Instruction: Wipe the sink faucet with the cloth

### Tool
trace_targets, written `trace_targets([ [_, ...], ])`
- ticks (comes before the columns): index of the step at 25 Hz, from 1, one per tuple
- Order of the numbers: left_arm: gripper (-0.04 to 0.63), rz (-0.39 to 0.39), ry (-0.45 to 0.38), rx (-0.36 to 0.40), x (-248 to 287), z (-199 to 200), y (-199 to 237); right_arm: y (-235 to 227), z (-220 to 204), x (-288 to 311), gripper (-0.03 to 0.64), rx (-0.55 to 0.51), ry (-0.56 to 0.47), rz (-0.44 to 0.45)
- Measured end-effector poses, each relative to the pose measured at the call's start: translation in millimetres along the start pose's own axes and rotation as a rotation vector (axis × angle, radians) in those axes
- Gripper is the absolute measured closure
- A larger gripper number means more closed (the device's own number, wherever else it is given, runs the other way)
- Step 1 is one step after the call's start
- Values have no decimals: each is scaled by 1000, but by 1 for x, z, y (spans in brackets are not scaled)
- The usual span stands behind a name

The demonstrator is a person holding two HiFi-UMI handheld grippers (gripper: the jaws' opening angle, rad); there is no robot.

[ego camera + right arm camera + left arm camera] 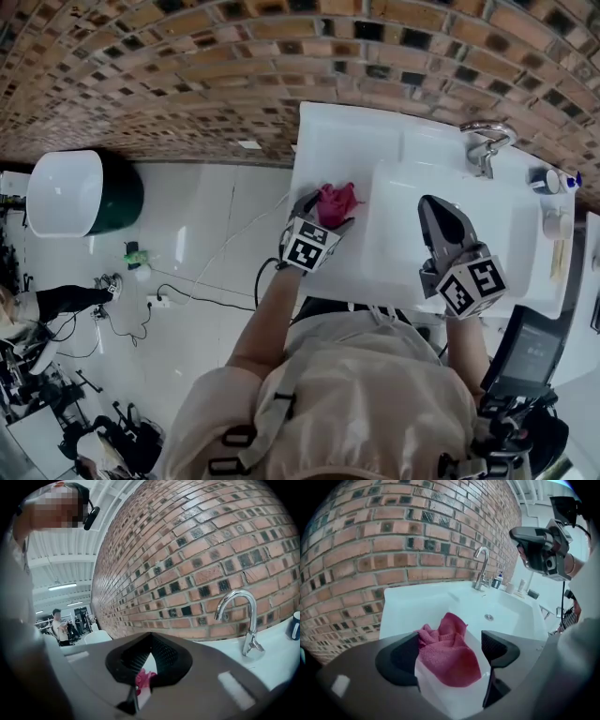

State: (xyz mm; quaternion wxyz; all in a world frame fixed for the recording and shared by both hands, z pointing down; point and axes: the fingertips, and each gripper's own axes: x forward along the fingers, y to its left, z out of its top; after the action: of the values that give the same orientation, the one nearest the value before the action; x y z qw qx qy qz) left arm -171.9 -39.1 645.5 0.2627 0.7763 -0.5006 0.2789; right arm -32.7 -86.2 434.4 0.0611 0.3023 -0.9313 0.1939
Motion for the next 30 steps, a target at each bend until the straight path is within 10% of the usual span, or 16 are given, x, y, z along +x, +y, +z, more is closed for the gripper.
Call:
trace_targets([
  [13, 184, 16, 223, 117, 48, -41, 3, -24, -12, 0, 627, 26, 31, -34],
  [18, 390, 70, 186, 42, 46, -33, 19, -22, -10, 0, 627, 16, 31, -21],
  [26, 442, 47, 98, -128, 31, -7, 22, -34, 4, -15, 627, 10, -7, -41],
  [30, 442, 34, -42, -98, 12, 52, 7, -38, 14, -28, 626, 13, -41, -51],
])
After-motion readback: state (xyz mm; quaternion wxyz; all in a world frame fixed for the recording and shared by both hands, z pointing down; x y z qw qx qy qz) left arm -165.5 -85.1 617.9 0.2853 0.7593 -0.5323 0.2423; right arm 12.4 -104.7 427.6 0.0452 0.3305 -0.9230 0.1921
